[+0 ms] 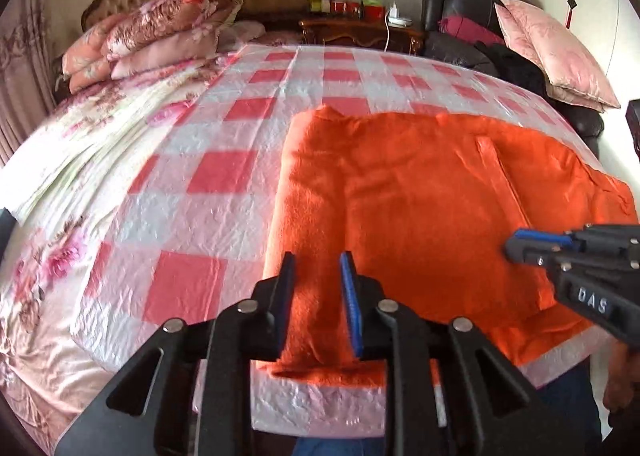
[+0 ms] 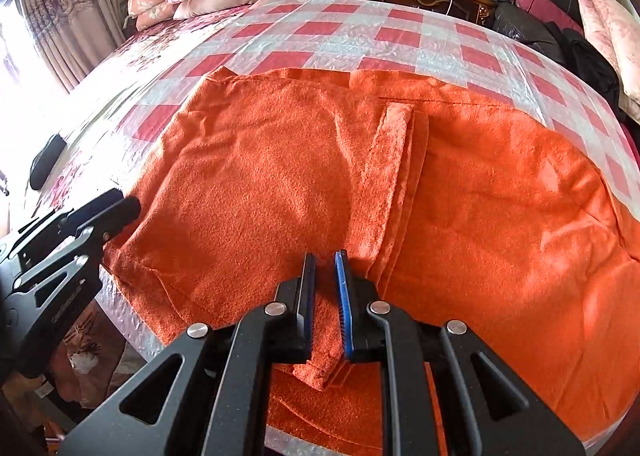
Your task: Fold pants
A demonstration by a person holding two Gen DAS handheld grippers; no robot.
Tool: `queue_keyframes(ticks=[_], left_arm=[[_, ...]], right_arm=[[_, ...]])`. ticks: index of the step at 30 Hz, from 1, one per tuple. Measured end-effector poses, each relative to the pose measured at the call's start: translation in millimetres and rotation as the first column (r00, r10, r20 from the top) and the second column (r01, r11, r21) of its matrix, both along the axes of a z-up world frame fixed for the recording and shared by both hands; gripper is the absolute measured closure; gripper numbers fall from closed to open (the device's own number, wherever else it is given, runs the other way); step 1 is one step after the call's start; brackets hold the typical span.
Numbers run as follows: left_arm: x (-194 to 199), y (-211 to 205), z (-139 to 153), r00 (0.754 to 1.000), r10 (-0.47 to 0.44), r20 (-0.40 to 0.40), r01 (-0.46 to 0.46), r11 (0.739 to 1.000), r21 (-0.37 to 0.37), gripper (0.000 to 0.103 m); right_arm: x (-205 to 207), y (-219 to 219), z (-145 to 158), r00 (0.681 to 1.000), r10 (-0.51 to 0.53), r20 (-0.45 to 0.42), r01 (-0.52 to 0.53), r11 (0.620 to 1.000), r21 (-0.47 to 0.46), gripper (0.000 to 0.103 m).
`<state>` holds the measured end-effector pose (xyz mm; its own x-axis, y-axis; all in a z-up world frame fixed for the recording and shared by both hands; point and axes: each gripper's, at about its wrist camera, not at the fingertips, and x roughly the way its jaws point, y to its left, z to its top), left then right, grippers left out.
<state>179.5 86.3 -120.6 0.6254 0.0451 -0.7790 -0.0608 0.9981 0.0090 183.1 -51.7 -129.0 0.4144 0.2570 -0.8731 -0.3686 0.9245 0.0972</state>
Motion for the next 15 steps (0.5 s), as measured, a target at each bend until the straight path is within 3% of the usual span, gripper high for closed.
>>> queue_keyframes(ticks=[1, 6, 9, 12, 15], left_arm=[[-2.7, 0.1, -7.1, 0.999, -0.006, -0.041, 0.006, 1.000, 0.012, 0.077], [-18.9, -6.5, -5.1, 1.000, -0.028, -0.007, 0.028, 0.998, 0.057, 0.076], [-19.9, -4.3, -3.1, 1.000, -0.027, -0.001, 0.027, 0.999, 0.036, 0.076], [-22.6, -6.7, -7.1, 0.999, -0.042, 0.003, 0.042, 0.998, 0.049, 0.075], [-10.2, -3.0, -11.9, 0.999, -0.039, -0.003, 0.039, 0.999, 0.033, 0.075]], right_arm=[[0.3, -0.1, 0.0, 1.000, -0.001, -0.002, 0.001, 1.000, 0.001, 0.089], [-0.4, 1.8, -0.1, 1.000, -0.002, 0.002, 0.002, 1.000, -0.009, 0.089], [0.7, 1.5, 0.1, 1.000, -0.004, -0.009, 0.004, 1.000, -0.009, 0.089], [9.9, -10.0, 8.4, 0.998, -0.031, -0.054, 0.035, 0.997, 0.071, 0.088], [28.6, -34.9, 24.7, 0.994, -0.105, 0.001, 0.105, 0.990, 0.100, 0.071]])
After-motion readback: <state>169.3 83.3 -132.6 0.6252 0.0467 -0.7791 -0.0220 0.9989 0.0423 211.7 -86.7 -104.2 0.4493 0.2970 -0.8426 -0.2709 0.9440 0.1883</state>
